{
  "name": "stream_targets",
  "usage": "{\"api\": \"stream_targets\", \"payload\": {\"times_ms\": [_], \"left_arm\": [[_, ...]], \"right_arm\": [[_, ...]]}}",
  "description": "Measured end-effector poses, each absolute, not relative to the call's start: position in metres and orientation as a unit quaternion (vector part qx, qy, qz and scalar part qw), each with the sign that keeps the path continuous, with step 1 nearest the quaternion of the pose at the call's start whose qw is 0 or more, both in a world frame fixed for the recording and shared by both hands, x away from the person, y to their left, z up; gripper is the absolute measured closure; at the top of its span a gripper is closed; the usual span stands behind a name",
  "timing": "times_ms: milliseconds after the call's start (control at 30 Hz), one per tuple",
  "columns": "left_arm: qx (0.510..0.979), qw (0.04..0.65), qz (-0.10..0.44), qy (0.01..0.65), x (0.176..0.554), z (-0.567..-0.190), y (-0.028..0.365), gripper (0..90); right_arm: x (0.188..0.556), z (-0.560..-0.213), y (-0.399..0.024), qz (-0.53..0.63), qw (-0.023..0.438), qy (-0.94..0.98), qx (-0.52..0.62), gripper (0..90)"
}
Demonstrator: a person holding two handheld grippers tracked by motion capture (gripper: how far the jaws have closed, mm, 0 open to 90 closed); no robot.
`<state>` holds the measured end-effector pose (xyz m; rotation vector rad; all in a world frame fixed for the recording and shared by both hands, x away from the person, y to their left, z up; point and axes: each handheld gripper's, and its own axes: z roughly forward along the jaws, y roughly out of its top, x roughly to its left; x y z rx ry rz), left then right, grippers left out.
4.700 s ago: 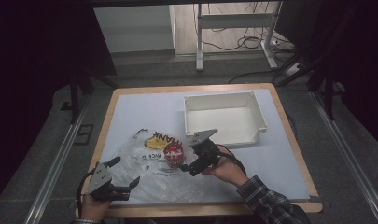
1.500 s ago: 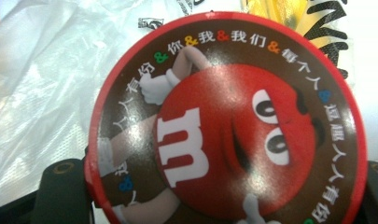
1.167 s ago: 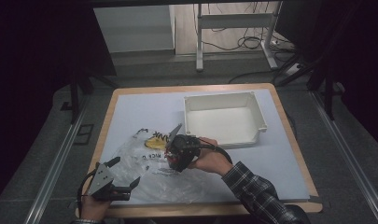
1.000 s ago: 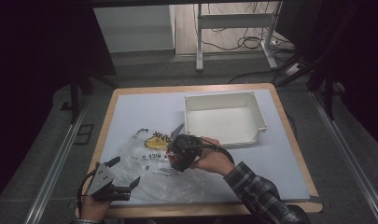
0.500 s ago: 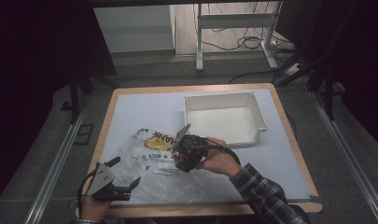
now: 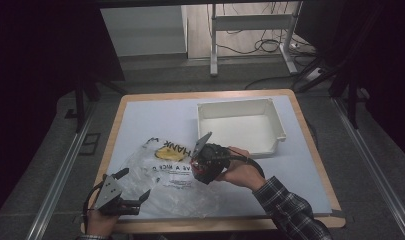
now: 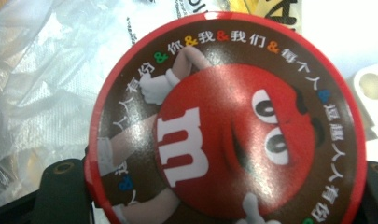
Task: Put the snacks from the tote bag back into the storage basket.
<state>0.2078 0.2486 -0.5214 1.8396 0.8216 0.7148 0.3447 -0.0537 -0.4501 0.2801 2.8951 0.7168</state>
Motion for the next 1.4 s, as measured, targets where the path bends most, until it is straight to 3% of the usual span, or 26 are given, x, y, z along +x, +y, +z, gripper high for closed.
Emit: {"api": "stream_targets", "payload": {"times_ms": [1400], "left_arm": [[0.755,0.480,0.294,0.337,0.208,-0.522,0.248,1.3]], "right_arm": [[0.379,-0.441,-0.101,0.242,0.084,0.961,0.106,25.7]]}}
